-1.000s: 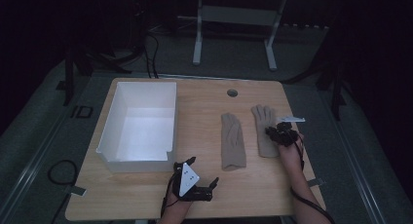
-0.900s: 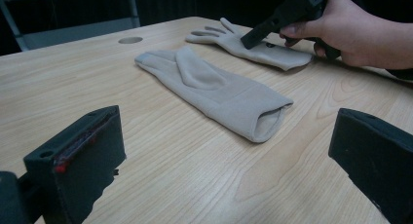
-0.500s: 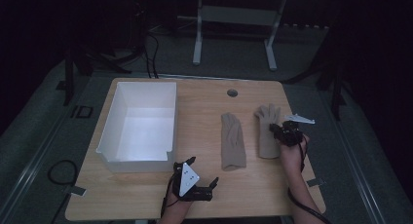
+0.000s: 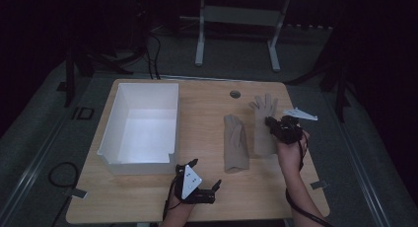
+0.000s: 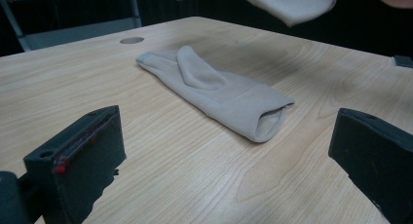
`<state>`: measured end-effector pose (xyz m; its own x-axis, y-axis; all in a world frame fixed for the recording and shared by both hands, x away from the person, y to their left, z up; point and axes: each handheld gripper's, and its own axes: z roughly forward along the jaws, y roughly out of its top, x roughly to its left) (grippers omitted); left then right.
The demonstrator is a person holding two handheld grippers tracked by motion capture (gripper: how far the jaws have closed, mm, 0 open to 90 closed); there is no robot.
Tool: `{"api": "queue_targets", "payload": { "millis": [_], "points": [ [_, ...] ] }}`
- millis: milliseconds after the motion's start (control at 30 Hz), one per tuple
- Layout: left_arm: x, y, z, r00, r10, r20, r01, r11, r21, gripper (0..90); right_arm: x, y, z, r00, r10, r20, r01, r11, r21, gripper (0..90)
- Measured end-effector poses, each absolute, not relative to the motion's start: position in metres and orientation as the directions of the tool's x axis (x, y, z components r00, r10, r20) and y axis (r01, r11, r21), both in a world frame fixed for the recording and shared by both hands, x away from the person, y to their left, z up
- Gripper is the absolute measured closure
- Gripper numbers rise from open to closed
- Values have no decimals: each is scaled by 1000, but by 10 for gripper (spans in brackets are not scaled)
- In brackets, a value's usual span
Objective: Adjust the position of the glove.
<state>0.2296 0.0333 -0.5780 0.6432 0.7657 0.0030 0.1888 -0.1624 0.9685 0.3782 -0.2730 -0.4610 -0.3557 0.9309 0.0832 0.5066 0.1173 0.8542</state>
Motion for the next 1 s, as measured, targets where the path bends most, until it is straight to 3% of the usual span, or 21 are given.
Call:
{"api": "queue_targets", "payload": {
  "millis": [433, 1000],
  "points": [
    [229, 33, -578, 644, 765, 1, 188, -160, 969, 1, 365, -221, -441, -411, 905, 112, 468, 104, 878, 840],
    [229, 33, -578, 645, 764, 2, 185, -159, 970, 1, 374, -195, -505, -370, 919, 139, 579, 112, 807, 839]
  ]
}}
